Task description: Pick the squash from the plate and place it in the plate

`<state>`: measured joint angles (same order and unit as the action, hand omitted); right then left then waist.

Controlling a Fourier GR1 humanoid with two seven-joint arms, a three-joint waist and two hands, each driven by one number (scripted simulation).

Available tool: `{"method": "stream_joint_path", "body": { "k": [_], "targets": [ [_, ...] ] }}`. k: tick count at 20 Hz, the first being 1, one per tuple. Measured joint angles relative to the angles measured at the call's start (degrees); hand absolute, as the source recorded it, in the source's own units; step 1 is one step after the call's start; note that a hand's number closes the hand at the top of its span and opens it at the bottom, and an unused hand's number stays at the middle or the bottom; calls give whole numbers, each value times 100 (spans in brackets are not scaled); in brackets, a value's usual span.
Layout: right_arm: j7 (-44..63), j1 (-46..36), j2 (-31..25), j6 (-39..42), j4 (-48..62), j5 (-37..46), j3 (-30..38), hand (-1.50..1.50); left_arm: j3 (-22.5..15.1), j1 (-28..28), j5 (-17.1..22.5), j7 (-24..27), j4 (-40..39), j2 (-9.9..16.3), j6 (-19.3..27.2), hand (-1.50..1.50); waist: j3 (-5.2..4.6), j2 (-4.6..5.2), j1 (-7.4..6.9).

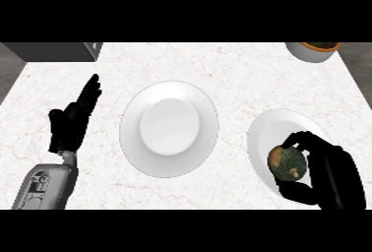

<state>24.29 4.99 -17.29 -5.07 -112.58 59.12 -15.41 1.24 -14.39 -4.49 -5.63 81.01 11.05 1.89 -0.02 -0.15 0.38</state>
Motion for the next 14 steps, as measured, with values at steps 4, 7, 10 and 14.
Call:
{"method": "stream_joint_path", "body": {
  "k": [4, 7, 10, 14],
  "targets": [
    [-132, -347, 96, 147, -520, -56, -230, 150, -44, -108, -87, -71, -33, -58, 60, 0, -1, 3, -16],
    [6, -773, 420, 368, -535, -16, -537, 150, -21, -89, -101, -21, -53, -51, 37, 0, -2, 8, -44],
    [242, -1371, 916, 561, -144, -9, -757, 150, -4, -66, -71, -29, -5, -54, -10, 0, -2, 14, -78],
    [555, -2055, 1401, 452, 666, -119, -990, 150, -2, -105, -102, -21, -4, -63, -28, 0, 0, 21, -102]
  ]
}}
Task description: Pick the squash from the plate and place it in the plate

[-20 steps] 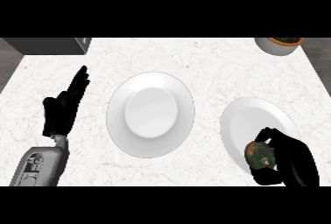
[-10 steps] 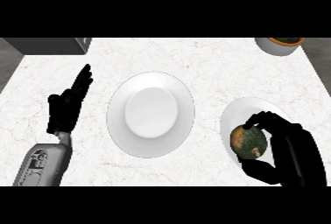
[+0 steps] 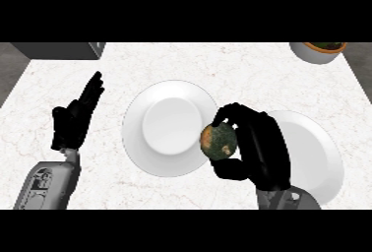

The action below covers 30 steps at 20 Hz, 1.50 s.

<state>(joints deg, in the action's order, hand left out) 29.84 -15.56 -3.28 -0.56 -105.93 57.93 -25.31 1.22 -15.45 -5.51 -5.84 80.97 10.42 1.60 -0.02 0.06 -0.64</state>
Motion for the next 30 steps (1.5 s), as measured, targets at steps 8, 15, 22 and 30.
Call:
{"method": "stream_joint_path", "body": {
  "k": [8, 15, 22, 30],
  "targets": [
    [312, -1569, 279, -1014, 2262, -706, -460, 150, 11, 30, -21, -44, 67, -16, -60, 0, 1, 13, -56],
    [659, -2709, 319, -1489, 4291, -1076, -935, 150, -85, -142, -116, -32, -61, -166, -3, 0, 0, 39, -149],
    [695, -2999, 326, -2514, 5412, -2555, -1554, -150, -105, -225, -116, -54, -15, -147, -93, 0, 5, 77, -300],
    [-384, -3135, 328, -3589, 5747, -4047, -1672, -150, -86, -211, -99, 34, -107, -141, -170, 0, 10, 91, -346]
  ]
}}
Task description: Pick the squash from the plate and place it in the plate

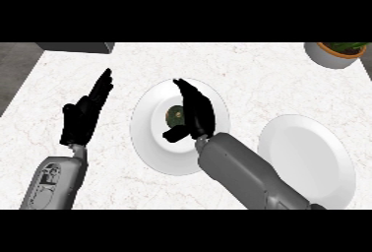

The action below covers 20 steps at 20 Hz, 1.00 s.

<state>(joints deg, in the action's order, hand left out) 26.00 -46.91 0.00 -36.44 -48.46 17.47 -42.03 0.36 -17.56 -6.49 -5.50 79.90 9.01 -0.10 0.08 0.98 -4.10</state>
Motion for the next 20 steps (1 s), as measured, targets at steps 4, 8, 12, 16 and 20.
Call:
{"method": "stream_joint_path", "body": {
  "k": [4, 8, 12, 16, 20],
  "targets": [
    [-520, 148, 0, -695, -258, -487, 227, -150, 70, 35, 1, 31, -30, 40, 15, 0, 0, -28, 114],
    [-919, 400, -77, -1000, -562, -765, 732, -150, 154, 132, 21, -59, 83, 75, 56, 0, -2, -73, 281],
    [-1183, 1005, -496, -1048, -1298, -992, 1118, -150, 265, 186, 16, 100, -75, 103, 97, 0, -4, -98, 420],
    [-1412, 1685, -1034, -737, -2089, -1248, 1489, -150, 213, 184, -38, -15, 23, 38, 145, 0, -6, -108, 452],
    [-1764, 2421, -1534, -241, -2713, -1536, 1839, -150, 297, 194, 16, 2, 20, 95, 71, 0, -6, -108, 451]
  ]
}}
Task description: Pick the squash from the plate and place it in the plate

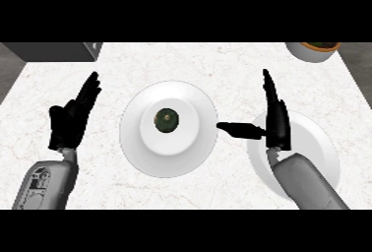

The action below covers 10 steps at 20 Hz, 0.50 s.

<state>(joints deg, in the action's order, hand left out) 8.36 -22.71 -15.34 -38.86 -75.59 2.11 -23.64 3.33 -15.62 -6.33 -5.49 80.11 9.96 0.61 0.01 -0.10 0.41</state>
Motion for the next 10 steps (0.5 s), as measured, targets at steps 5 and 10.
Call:
{"method": "stream_joint_path", "body": {
  "k": [5, 10],
  "targets": [
    [-734, 766, -466, 695, -286, -392, 543, -150, -14, 102, -51, 5, 90, -33, 21, 0, 0, 4, -12],
    [-1122, 1132, -475, 1250, -336, -464, 1042, -150, 49, 102, -30, -61, 166, -4, -78, 0, -1, 6, -26]
  ]
}}
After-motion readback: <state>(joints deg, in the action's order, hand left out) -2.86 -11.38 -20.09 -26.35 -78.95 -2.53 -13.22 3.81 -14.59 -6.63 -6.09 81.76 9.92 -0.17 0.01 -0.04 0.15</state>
